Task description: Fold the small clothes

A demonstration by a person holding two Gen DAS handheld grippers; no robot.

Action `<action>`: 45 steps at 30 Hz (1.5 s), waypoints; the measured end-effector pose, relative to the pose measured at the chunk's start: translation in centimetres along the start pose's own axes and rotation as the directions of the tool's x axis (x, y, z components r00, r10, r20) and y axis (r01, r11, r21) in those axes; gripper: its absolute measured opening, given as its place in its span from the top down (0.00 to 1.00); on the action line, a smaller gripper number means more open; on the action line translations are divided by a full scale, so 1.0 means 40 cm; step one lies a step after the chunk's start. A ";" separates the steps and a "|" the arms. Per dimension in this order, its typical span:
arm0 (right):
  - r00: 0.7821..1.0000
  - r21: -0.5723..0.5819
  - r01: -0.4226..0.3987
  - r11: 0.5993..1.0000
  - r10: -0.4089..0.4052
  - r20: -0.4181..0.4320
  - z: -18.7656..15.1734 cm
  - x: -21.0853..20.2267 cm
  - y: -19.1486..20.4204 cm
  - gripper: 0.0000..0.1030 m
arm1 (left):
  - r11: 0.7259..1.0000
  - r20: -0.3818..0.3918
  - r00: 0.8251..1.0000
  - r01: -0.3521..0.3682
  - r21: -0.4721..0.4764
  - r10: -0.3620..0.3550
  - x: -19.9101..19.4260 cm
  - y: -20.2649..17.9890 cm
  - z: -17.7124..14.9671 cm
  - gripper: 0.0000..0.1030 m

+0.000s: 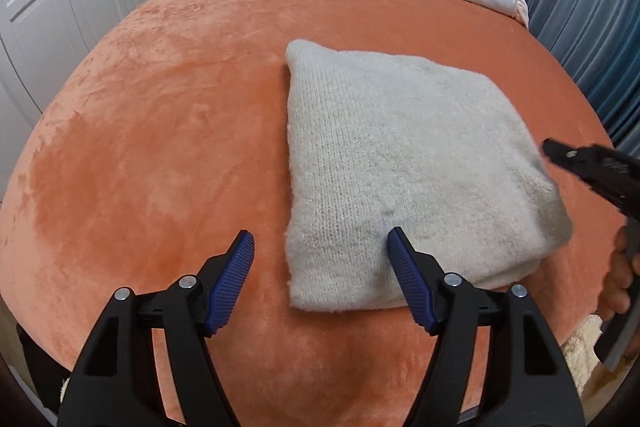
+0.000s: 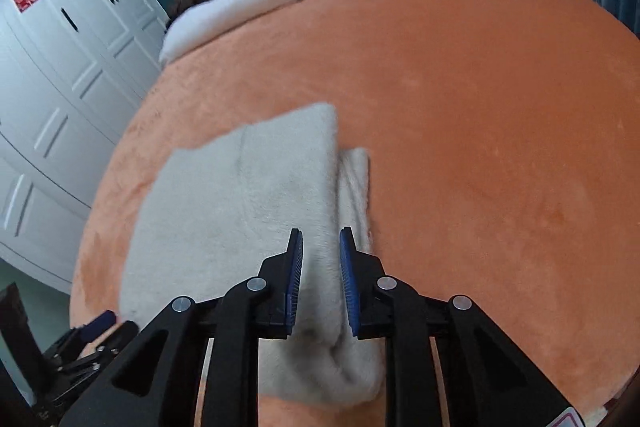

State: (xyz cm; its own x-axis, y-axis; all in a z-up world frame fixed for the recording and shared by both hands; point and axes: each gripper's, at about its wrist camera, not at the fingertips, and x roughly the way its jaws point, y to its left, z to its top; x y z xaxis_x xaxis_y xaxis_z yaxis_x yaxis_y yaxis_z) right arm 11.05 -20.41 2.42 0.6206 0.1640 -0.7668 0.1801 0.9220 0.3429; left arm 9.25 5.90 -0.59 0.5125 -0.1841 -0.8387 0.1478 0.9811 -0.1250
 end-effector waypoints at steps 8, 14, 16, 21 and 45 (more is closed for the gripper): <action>0.981 -0.080 0.057 0.995 -0.071 -0.179 -0.146 0.083 -0.002 0.82 | 0.997 -0.068 0.995 -0.071 0.022 0.072 0.042 -0.005 -0.047 0.34; 0.992 -0.052 0.026 0.998 -0.032 -0.124 -0.135 0.004 -0.004 0.78 | 0.995 -0.076 0.992 -0.098 0.023 0.099 0.056 0.010 -0.059 0.30; 0.977 -0.075 0.062 0.995 -0.075 -0.197 -0.164 0.072 -0.017 0.78 | 0.994 -0.086 0.991 -0.105 0.023 0.107 0.069 0.007 -0.056 0.29; 0.988 -0.035 0.054 0.998 -0.059 -0.145 -0.161 0.012 -0.005 0.76 | 0.991 -0.076 0.989 -0.128 0.031 0.130 0.048 -0.014 -0.054 0.30; 0.950 -0.044 0.289 0.956 -0.281 0.135 -0.428 -0.144 -0.019 0.26 | 0.990 0.100 0.988 -0.123 0.069 0.116 -0.039 -0.135 -0.270 0.16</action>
State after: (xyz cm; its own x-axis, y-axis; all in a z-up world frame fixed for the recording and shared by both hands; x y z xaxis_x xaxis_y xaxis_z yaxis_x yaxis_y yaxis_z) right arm -5.72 -16.04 -2.72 0.6419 -0.1508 -0.7518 0.3178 0.9446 0.0819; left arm -1.47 1.55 -4.31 0.6082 -0.0740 -0.7904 0.1411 0.9899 0.0159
